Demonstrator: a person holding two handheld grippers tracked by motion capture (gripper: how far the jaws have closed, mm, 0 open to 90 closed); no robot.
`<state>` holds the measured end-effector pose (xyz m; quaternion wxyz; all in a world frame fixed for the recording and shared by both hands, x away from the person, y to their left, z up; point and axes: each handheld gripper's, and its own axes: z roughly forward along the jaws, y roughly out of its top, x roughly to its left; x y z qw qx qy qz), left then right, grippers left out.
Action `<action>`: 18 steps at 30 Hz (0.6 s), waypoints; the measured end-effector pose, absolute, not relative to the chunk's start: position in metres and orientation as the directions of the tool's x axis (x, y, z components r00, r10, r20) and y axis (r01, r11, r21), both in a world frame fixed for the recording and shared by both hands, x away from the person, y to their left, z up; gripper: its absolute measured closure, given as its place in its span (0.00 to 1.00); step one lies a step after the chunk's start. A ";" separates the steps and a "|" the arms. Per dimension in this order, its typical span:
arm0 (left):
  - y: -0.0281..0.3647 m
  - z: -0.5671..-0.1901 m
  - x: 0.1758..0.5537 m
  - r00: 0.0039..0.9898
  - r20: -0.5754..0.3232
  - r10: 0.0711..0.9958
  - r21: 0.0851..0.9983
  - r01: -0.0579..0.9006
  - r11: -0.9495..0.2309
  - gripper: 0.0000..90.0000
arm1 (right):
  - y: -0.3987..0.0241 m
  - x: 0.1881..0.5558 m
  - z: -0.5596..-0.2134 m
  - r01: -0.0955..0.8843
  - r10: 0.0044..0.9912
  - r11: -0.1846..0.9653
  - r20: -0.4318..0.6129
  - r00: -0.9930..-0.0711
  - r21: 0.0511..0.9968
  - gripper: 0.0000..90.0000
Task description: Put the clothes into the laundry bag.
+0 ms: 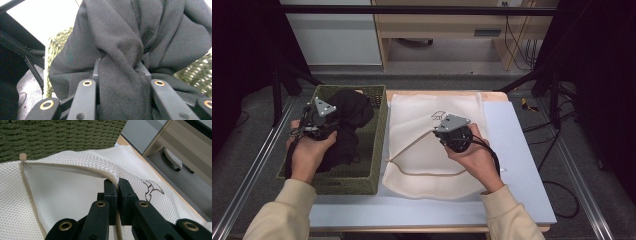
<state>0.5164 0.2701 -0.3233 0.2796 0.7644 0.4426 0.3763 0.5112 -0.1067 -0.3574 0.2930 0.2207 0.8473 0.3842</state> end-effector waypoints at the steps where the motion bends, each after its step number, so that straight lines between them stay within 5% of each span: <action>1: 0.269 -0.321 0.515 0.328 0.327 0.886 0.763 0.462 -0.452 0.77 | -0.107 0.512 -0.358 0.152 0.602 0.602 -0.321 -0.731 0.784 0.96; 18: 0.254 -0.297 0.499 0.367 0.310 0.877 0.809 0.383 -0.446 0.77 | -0.109 0.512 -0.358 0.156 0.607 0.597 -0.315 -0.729 0.787 0.96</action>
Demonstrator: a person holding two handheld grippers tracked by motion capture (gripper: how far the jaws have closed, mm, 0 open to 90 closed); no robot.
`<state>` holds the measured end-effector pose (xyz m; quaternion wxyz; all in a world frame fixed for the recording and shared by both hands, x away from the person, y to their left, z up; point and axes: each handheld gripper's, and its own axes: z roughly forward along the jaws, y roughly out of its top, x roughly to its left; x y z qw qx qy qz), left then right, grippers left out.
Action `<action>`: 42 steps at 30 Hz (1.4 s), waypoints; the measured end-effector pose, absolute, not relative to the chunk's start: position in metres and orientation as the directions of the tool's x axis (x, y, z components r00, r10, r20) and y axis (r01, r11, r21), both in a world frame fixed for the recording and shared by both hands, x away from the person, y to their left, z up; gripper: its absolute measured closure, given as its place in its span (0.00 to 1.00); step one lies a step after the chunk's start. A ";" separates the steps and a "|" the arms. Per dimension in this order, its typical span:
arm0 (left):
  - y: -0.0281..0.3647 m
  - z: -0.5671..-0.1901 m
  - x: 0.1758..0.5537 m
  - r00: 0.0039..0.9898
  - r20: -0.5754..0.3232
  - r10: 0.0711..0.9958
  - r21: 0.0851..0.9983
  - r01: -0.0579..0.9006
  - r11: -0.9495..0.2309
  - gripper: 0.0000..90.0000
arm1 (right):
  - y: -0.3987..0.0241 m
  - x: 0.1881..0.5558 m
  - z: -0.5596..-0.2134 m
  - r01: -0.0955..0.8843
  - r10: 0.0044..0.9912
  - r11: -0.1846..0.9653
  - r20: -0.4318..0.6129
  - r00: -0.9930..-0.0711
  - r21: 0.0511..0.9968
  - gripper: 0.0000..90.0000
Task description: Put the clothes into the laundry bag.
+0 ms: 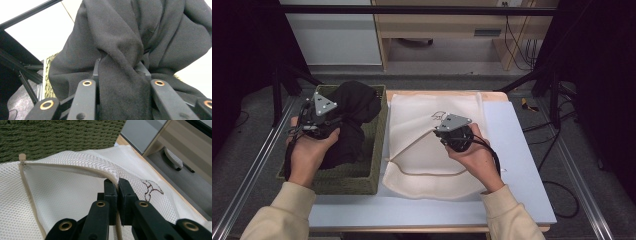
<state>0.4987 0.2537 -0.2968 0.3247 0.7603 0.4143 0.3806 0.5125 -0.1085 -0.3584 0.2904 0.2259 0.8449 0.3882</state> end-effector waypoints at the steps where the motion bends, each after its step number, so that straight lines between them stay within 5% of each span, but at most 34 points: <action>1: 0.253 -0.296 0.497 0.370 0.305 0.877 0.811 0.381 -0.443 0.77 | -0.109 0.513 -0.358 0.157 0.607 0.596 -0.314 -0.730 0.788 0.96; 42: 0.208 -0.274 0.436 0.519 0.331 0.788 0.836 0.226 -0.501 0.77 | -0.111 0.512 -0.357 0.160 0.612 0.583 -0.300 -0.732 0.797 0.96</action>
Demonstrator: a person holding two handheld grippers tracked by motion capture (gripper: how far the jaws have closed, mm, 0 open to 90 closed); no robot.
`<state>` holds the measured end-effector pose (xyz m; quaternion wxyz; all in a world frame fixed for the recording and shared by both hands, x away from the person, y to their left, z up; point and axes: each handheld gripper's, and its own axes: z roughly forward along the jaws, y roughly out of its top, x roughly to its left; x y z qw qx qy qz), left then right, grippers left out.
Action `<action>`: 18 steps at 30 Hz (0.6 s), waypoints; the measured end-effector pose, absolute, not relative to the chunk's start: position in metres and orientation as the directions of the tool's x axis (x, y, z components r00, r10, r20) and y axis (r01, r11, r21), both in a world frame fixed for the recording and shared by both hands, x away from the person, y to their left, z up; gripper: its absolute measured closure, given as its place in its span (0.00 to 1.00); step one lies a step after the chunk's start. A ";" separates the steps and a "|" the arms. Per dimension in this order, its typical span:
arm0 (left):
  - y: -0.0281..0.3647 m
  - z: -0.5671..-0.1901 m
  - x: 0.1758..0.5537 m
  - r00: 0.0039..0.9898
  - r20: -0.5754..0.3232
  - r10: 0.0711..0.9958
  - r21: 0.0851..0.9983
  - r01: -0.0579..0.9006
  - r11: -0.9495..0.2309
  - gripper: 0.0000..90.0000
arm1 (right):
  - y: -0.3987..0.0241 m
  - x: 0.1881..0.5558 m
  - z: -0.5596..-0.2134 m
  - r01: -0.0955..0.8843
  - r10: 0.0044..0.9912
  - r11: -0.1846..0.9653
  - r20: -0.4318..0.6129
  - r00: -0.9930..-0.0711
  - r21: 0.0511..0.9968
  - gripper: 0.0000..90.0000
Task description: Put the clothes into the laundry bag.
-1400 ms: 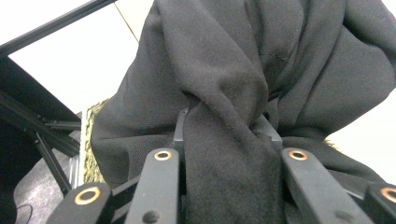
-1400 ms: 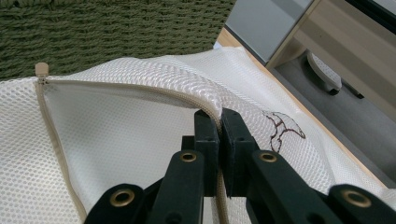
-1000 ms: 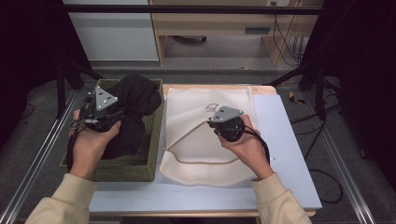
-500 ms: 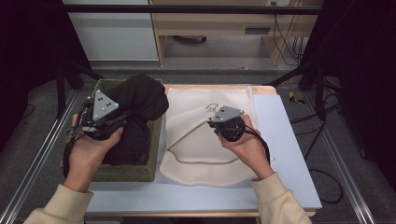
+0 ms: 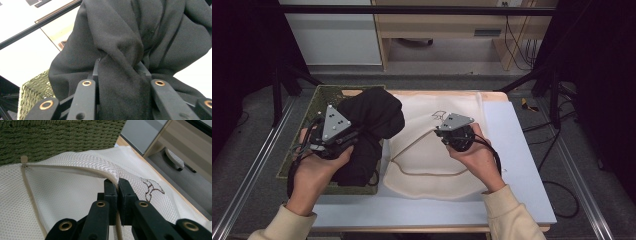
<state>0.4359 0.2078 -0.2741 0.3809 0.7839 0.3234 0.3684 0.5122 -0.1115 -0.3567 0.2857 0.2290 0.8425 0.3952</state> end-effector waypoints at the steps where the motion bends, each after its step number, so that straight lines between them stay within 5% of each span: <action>1: 0.207 -0.274 0.436 0.518 0.331 0.788 0.836 0.226 -0.500 0.77 | -0.111 0.512 -0.357 0.159 0.612 0.583 -0.301 -0.732 0.797 0.96; 18: 0.195 -0.277 0.419 0.565 0.322 0.759 0.843 0.193 -0.501 0.76 | -0.112 0.512 -0.356 0.159 0.611 0.581 -0.299 -0.733 0.798 0.96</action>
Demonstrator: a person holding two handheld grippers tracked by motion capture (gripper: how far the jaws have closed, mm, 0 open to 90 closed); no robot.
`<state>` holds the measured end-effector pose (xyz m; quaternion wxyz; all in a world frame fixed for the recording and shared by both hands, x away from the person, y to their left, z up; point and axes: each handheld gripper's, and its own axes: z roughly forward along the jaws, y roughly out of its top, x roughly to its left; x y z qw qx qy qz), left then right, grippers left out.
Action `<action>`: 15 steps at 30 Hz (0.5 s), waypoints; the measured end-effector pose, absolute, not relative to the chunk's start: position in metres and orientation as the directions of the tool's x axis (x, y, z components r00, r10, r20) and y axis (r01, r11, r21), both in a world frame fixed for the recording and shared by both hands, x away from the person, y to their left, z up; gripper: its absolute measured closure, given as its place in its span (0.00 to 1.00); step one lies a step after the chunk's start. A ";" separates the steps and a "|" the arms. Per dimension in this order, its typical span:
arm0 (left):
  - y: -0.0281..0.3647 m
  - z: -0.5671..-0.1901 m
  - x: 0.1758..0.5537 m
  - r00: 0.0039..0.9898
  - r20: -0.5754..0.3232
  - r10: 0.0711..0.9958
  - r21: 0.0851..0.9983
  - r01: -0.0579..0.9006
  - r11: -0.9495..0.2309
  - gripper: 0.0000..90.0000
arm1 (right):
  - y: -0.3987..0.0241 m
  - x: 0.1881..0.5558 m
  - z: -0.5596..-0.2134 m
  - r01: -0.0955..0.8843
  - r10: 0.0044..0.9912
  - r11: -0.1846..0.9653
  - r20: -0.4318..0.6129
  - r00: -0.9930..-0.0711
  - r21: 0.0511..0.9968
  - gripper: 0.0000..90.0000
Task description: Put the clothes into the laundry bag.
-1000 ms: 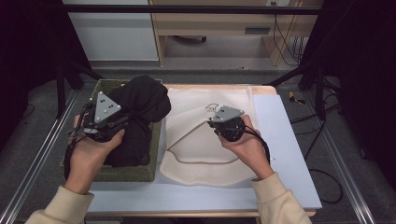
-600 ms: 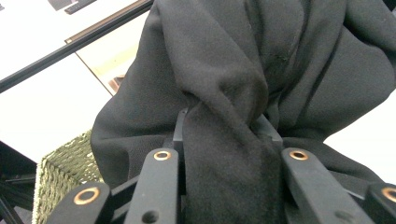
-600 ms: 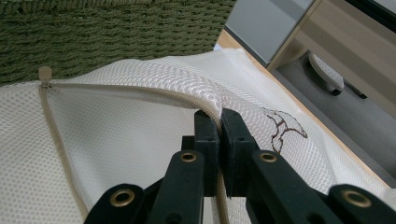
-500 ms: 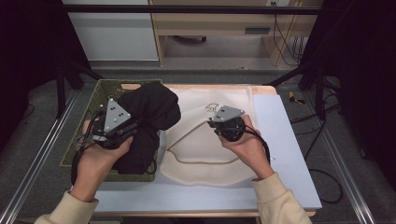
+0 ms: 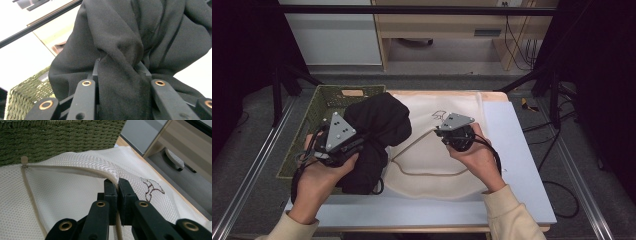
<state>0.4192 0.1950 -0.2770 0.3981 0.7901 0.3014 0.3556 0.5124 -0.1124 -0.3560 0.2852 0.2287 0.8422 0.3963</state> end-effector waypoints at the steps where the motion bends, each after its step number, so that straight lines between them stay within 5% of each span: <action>1: 0.195 -0.277 0.419 0.565 0.322 0.759 0.843 0.193 -0.501 0.76 | -0.112 0.512 -0.356 0.159 0.611 0.581 -0.299 -0.733 0.798 0.96; 15: 0.174 -0.286 0.409 0.616 0.317 0.721 0.843 0.165 -0.511 0.76 | -0.114 0.513 -0.355 0.163 0.614 0.571 -0.287 -0.736 0.804 0.96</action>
